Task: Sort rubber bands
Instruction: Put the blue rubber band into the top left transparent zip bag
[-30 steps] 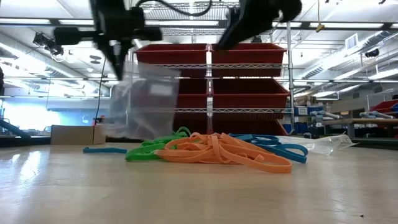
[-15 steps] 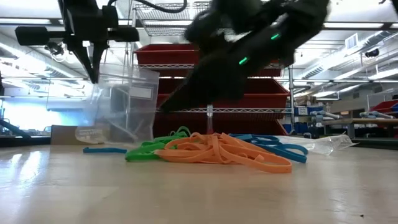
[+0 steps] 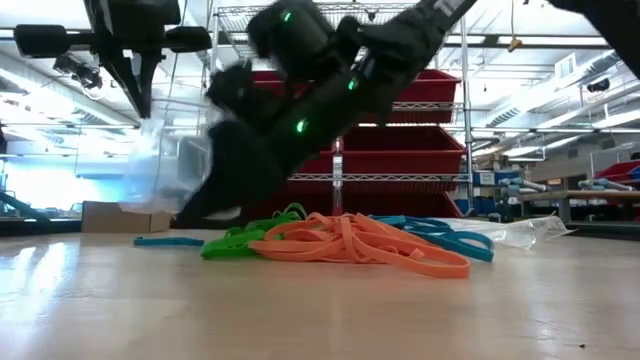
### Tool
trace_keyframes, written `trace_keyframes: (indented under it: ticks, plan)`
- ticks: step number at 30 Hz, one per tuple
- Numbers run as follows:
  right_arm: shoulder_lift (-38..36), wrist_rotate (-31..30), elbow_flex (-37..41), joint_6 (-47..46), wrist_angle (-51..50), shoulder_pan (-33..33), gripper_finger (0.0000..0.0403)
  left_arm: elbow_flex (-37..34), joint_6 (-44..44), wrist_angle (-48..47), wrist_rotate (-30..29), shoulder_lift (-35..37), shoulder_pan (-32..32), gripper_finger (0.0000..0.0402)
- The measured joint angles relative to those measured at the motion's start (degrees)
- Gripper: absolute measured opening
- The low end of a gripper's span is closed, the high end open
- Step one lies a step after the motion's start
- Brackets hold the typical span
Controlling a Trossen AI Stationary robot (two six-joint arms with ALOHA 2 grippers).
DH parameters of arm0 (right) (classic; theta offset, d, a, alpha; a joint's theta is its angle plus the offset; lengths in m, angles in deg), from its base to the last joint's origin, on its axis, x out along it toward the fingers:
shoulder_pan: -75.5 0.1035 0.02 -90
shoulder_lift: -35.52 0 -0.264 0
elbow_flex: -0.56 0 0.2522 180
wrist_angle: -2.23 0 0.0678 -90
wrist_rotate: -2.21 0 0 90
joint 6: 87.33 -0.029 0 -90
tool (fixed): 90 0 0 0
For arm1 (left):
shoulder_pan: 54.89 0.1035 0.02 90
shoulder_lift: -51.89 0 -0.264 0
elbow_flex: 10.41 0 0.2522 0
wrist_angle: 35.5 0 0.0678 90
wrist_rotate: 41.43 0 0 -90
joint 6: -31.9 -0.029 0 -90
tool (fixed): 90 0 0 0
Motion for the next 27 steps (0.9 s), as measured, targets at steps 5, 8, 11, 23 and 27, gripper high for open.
trace_keyframes:
  ticks: [5,8,11,23,27]
  plan:
    - [2.96,-4.58,-2.53,-0.03,2.02,0.25,0.0149,-0.16,1.42,-0.23,0.13,0.76,-0.18,0.0000]
    - [3.29,-5.95,-2.30,-0.21,1.74,-0.23,0.0149,-0.15,2.30,-0.26,0.24,0.97,-0.53,0.0000]
    - [3.27,-5.85,-2.30,-1.33,1.28,-0.79,0.0149,-0.15,2.49,-0.27,0.42,0.91,-0.84,0.0000]
    - [4.30,2.75,-2.51,-6.35,-0.79,-3.10,0.0092,-0.13,1.29,0.01,0.44,0.91,-0.85,0.0000]
    - [4.43,3.13,-2.51,-3.69,-0.94,-2.52,0.0019,-0.04,1.20,0.11,0.47,0.91,-0.82,0.0000]
